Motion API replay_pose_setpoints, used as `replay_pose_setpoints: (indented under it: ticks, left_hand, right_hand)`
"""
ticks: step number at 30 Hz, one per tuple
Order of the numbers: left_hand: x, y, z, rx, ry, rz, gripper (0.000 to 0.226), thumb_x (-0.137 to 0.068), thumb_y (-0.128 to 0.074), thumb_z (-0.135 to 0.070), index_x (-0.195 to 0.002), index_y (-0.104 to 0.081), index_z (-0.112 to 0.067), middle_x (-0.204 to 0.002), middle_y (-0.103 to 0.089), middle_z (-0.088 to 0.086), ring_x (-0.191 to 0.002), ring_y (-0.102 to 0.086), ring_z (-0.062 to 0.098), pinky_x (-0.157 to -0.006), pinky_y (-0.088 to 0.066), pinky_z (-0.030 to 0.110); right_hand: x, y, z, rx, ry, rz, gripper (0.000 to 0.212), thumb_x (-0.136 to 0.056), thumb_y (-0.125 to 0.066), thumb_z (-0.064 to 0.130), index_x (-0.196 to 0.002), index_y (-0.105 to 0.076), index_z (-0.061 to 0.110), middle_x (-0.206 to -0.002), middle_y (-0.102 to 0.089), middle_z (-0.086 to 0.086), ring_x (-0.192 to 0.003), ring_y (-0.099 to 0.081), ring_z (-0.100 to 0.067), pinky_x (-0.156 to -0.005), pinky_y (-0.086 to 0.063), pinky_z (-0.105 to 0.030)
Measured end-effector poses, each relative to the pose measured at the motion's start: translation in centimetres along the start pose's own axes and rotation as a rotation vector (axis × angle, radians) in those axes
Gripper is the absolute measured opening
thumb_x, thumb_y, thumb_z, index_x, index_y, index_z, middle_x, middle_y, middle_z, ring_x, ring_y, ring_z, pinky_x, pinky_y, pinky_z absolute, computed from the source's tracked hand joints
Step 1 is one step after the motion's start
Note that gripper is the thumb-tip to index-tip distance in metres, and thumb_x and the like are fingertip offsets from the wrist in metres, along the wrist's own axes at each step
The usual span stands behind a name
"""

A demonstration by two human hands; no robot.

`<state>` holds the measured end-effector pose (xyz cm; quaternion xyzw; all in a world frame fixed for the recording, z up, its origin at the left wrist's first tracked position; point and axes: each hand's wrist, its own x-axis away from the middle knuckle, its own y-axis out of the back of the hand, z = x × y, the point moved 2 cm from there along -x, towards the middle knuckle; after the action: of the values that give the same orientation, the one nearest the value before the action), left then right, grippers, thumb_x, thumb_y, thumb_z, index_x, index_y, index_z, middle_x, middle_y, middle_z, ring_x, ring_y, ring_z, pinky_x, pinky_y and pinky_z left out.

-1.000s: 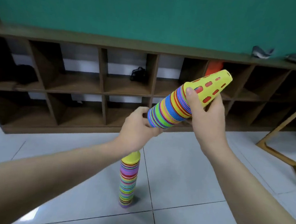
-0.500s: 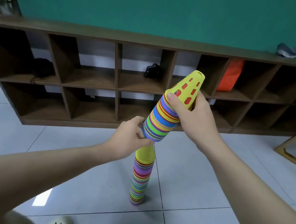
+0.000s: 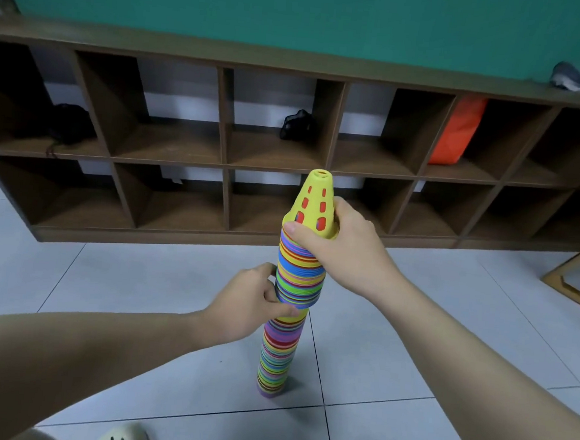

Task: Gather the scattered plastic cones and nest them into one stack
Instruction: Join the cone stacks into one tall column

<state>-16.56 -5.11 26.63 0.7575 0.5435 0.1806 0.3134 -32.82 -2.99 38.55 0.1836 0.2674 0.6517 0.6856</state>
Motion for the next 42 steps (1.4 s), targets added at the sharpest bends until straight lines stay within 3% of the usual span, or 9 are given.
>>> replay_pose_setpoints:
  ticks: [6, 9, 14, 18, 21, 24, 30, 36, 42]
  left_hand:
    - [0.3, -0.7, 1.4, -0.088, 0.055, 0.043, 0.043, -0.073, -0.084, -0.046, -0.092, -0.051, -0.028, -0.056, -0.063, -0.010, -0.061, -0.061, 0.003, -0.057, -0.047, 0.027]
    - [0.4, -0.6, 2.2, -0.224, 0.061, 0.124, 0.047, -0.080, -0.078, -0.047, -0.112, -0.055, -0.022, -0.057, -0.061, -0.010, -0.059, -0.059, 0.006, -0.053, -0.040, 0.026]
    - [-0.1, -0.5, 2.3, -0.177, 0.070, 0.187, 0.048, -0.087, -0.074, -0.042, -0.124, -0.055, -0.017, -0.071, -0.068, -0.011, -0.065, -0.063, 0.008, -0.054, -0.043, 0.018]
    - [0.1, -0.4, 3.0, -0.242, 0.093, 0.271, 0.059, -0.086, -0.074, -0.041, -0.134, -0.048, -0.018, -0.084, -0.070, -0.006, -0.078, -0.066, 0.011, -0.068, -0.056, 0.032]
    - [0.8, 0.1, 4.4, -0.396, 0.132, 0.394, 0.064, -0.087, -0.072, -0.040, -0.140, -0.044, -0.019, -0.092, -0.071, -0.002, -0.087, -0.061, 0.015, -0.075, -0.055, 0.036]
    - [1.7, 0.7, 6.5, -0.491, 0.182, 0.443, 0.052, -0.087, -0.071, -0.041, -0.131, -0.053, -0.019, -0.104, -0.071, -0.001, -0.096, -0.055, 0.015, -0.075, -0.048, 0.031]
    - [4.5, -2.5, 12.2, -0.310, 0.379, 0.323, 0.041, -0.086, -0.069, -0.033, -0.123, -0.058, -0.019, -0.078, -0.066, -0.009, -0.073, -0.060, 0.015, -0.056, -0.040, 0.023]
    - [7.0, -9.0, 17.2, -0.203, 0.498, 0.383, 0.051, -0.084, -0.071, -0.033, -0.129, -0.054, -0.016, -0.105, -0.071, 0.003, -0.093, -0.063, 0.021, -0.070, -0.045, 0.024]
    - [7.2, -15.7, 18.7, -0.106, 0.508, 0.424, 0.056, -0.081, -0.075, -0.034, -0.129, -0.055, -0.014, -0.111, -0.067, 0.007, -0.099, -0.066, 0.024, -0.084, -0.054, 0.032]
  right_hand:
    - [-0.7, -1.4, -1.4, -0.026, -0.031, 0.140, 0.047, -0.083, -0.073, 0.055, -0.117, -0.054, 0.029, -0.107, -0.065, 0.013, -0.095, -0.064, -0.005, -0.071, -0.055, -0.020]
    - [-0.8, -1.9, -2.4, -0.045, -0.057, 0.227, 0.050, -0.083, -0.075, 0.051, -0.121, -0.052, 0.031, -0.111, -0.064, 0.013, -0.096, -0.064, -0.005, -0.071, -0.054, -0.019]
    - [-1.2, -2.4, -2.8, -0.049, -0.056, 0.209, 0.057, -0.082, -0.076, 0.049, -0.127, -0.047, 0.030, -0.119, -0.061, 0.008, -0.103, -0.063, -0.010, -0.074, -0.056, -0.022]
    - [-1.2, -2.3, -2.9, -0.032, -0.065, 0.234, 0.058, -0.082, -0.077, 0.048, -0.124, -0.041, 0.033, -0.120, -0.057, 0.009, -0.105, -0.061, -0.011, -0.070, -0.054, -0.020]
    - [-1.0, -2.0, -3.0, -0.029, -0.062, 0.221, 0.057, -0.081, -0.078, 0.048, -0.123, -0.045, 0.029, -0.119, -0.059, 0.006, -0.105, -0.061, -0.011, -0.074, -0.055, -0.023]
    - [-0.8, -2.1, -3.0, -0.056, -0.045, 0.172, 0.057, -0.081, -0.078, 0.048, -0.124, -0.048, 0.026, -0.117, -0.061, 0.005, -0.102, -0.062, -0.011, -0.075, -0.056, -0.023]
    - [-0.4, -3.2, -3.5, -0.087, -0.034, 0.186, 0.058, -0.080, -0.079, 0.048, -0.123, -0.046, 0.028, -0.115, -0.060, 0.008, -0.098, -0.062, -0.008, -0.070, -0.054, -0.020]
    - [0.3, -2.8, -4.1, -0.110, -0.034, 0.165, 0.053, -0.082, -0.078, 0.044, -0.122, -0.046, 0.028, -0.112, -0.059, 0.012, -0.098, -0.061, -0.005, -0.065, -0.050, -0.015]
    - [-0.1, -1.9, -5.5, -0.074, -0.022, 0.138, 0.054, -0.081, -0.077, 0.048, -0.124, -0.048, 0.032, -0.115, -0.062, 0.015, -0.101, -0.063, -0.003, -0.073, -0.053, -0.017]
